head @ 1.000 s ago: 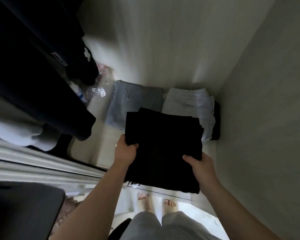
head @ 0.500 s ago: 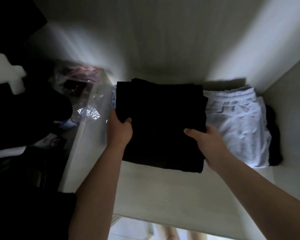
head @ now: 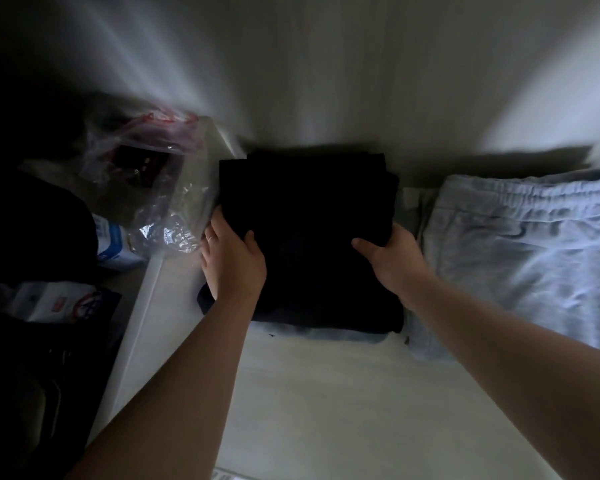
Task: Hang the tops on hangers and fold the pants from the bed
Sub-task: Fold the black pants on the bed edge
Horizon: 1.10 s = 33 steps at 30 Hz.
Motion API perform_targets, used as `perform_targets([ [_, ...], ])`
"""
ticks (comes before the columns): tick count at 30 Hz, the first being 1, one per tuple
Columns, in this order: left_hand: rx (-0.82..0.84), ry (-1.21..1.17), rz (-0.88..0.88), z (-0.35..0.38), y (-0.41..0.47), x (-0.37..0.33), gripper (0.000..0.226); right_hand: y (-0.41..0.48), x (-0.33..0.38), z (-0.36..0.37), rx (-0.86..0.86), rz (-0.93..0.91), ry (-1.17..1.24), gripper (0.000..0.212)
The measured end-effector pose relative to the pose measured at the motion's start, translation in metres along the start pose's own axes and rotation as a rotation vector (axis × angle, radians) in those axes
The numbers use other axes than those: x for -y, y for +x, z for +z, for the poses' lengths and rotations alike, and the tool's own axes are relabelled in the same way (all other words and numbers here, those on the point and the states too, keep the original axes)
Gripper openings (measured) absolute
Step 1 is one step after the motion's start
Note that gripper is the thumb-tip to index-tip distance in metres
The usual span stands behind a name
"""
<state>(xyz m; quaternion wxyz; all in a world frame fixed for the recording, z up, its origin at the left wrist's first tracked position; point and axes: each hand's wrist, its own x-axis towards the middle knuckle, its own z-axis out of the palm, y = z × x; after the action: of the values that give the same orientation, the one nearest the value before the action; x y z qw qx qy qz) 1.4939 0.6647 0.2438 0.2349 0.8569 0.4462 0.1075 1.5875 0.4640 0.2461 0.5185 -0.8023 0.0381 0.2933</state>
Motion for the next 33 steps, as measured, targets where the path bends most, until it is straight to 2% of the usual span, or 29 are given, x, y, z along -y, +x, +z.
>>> perform_targets([
  [2, -0.049, 0.101, 0.089, 0.002, -0.016, -0.003, 0.074, -0.01, 0.0, -0.001, -0.108, -0.102, -0.166, 0.076],
  [4, -0.066, 0.171, 0.225, 0.004, -0.034, -0.002, 0.075, -0.028, 0.002, -0.003, -0.262, -0.317, -0.423, 0.094],
  [6, -0.031, 0.25, 0.358, 0.01, -0.055, 0.004, 0.068, -0.045, -0.001, 0.002, -0.342, -0.568, -0.679, 0.092],
  [8, 0.064, 0.329, 0.425, 0.017, -0.073, 0.012, 0.063, -0.056, -0.01, 0.01, -0.266, -0.675, -0.804, 0.081],
  [12, 0.21, 0.406, 0.415, 0.033, -0.079, 0.023, 0.063, -0.047, -0.041, 0.02, -0.07, -0.5, -0.913, 0.076],
  [18, 0.285, 0.471, 0.389, 0.054, -0.061, 0.027, 0.063, -0.019, -0.058, 0.029, -0.036, -0.518, -0.826, 0.076],
  [25, 0.424, 0.474, 0.364, 0.045, -0.048, 0.017, 0.067, -0.012, -0.053, 0.028, -0.001, -0.44, -0.913, 0.078],
  [29, 0.458, 0.365, 0.325, 0.03, -0.086, 0.019, 0.067, -0.039, -0.057, 0.02, 0.015, -0.411, -0.995, 0.078],
  [33, 0.601, 0.249, 0.248, 0.018, -0.16, 0.033, 0.075, -0.1, -0.089, 0.001, 0.103, -0.372, -1.048, 0.077],
])
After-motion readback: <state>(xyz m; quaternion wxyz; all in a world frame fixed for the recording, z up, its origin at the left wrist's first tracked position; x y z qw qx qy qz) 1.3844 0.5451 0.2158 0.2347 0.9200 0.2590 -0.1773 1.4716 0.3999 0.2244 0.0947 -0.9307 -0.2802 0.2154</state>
